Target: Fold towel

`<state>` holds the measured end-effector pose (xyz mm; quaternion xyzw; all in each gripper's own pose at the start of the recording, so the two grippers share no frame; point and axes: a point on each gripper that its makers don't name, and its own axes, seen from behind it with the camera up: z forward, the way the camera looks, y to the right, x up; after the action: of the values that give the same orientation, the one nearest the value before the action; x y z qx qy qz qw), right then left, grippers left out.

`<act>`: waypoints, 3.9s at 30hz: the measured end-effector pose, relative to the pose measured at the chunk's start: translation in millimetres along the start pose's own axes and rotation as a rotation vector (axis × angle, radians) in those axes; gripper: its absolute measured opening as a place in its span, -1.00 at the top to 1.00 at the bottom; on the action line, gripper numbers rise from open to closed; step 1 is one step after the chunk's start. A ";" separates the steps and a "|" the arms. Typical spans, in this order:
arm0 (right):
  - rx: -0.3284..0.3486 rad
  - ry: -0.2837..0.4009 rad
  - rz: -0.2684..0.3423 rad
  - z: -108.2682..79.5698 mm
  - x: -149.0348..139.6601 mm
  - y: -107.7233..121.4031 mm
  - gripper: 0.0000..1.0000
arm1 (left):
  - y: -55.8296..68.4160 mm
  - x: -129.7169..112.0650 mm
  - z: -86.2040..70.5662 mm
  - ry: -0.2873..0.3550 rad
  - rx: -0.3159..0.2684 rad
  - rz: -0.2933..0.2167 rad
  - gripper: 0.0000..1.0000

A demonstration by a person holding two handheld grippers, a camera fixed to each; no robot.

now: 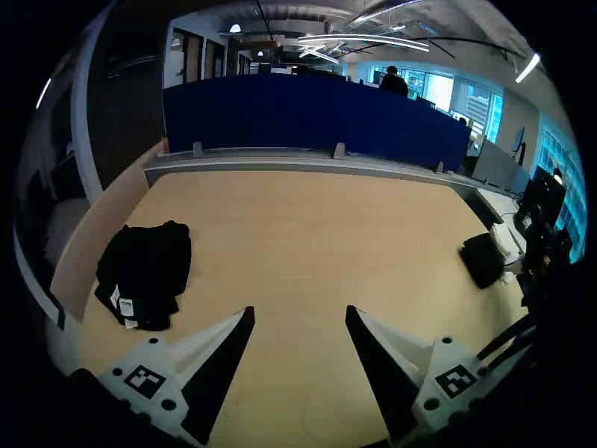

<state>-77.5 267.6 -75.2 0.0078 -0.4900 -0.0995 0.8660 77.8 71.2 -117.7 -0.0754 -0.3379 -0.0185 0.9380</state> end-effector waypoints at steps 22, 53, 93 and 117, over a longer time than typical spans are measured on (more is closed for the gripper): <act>-0.016 0.070 -0.027 -27.2 2.2 -3.4 -0.48 | 1.4 6.2 -4.3 0.011 -0.018 0.007 -0.81; -0.093 0.567 0.107 -123.2 125.5 -37.1 -0.95 | -7.8 52.5 6.7 0.147 -0.043 0.041 -0.81; 0.033 0.910 0.192 -211.8 266.9 -218.4 -0.95 | -39.6 152.6 -3.6 0.546 0.032 -0.007 -0.80; 0.035 0.911 0.177 -216.7 276.6 -265.8 -0.95 | -48.0 133.5 24.9 0.586 0.040 0.005 -0.80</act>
<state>201.3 -60.9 17.0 0.0235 -0.0598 -0.0032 0.9979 161.0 29.8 -7.6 -0.0490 -0.0526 -0.0304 0.9969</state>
